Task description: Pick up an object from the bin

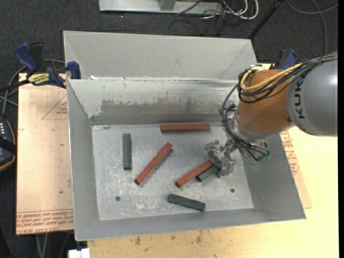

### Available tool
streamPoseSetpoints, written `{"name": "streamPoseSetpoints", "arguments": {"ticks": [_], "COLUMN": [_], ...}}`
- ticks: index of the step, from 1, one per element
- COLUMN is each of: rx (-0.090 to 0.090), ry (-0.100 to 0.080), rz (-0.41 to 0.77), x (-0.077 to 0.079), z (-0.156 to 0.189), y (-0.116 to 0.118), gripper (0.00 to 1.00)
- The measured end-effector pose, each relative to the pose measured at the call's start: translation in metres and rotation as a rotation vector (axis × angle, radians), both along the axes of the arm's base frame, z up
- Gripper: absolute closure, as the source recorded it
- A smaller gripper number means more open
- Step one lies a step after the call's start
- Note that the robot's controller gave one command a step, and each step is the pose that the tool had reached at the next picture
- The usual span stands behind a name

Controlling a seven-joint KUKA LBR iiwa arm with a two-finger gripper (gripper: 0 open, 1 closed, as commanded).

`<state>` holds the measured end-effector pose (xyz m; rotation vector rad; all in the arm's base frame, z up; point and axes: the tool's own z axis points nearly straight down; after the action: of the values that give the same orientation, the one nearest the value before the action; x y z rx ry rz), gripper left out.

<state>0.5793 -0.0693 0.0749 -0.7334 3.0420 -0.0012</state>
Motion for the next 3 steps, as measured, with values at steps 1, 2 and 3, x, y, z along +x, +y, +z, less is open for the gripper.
{"name": "streamPoseSetpoints", "arguments": {"ticks": [1,2,3], "rx": [-0.006,-0.004,-0.001], "ry": [0.004,0.006,0.014], "rz": [0.457,0.244,0.572], "x": [-0.038,-0.037,-0.04], "z": [0.158,0.196,0.113], "y": [0.009,-0.031,-0.007], "gripper": [1.0,1.0,1.0]}}
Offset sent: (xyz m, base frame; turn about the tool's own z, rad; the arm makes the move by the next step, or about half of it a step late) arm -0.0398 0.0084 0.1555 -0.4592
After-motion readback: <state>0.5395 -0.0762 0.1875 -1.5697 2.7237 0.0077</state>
